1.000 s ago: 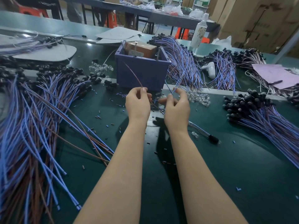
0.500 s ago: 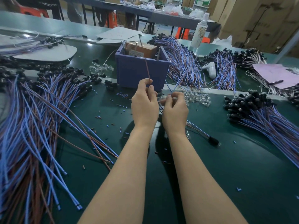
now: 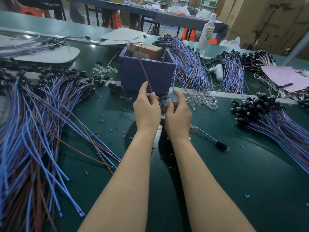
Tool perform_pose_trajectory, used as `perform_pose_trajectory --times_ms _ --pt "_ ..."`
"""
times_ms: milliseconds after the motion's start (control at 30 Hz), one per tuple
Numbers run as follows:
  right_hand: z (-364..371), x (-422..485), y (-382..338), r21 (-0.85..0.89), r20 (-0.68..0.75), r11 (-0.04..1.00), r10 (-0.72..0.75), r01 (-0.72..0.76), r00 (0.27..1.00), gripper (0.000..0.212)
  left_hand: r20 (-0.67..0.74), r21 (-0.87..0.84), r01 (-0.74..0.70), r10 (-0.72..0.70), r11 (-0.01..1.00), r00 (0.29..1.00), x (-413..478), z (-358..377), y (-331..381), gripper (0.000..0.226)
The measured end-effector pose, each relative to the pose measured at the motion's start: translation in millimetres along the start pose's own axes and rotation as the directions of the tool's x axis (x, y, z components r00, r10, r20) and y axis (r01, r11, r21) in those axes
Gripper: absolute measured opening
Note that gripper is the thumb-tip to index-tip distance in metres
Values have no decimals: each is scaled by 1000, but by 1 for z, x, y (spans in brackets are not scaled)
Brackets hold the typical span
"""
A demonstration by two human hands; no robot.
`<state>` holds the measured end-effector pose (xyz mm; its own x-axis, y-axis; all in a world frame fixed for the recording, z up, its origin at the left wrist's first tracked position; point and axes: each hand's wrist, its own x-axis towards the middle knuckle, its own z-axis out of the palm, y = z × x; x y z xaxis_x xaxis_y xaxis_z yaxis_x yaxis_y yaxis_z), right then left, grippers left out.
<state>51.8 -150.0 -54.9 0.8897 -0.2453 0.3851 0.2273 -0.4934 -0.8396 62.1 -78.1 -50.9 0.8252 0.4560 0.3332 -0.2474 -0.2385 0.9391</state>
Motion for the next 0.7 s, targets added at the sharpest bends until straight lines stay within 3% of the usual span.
perform_pose_trajectory --times_ms 700 --pt "2 -4 -3 -24 17 999 -24 25 1000 28 54 2 60 -60 998 997 6 -3 -2 41"
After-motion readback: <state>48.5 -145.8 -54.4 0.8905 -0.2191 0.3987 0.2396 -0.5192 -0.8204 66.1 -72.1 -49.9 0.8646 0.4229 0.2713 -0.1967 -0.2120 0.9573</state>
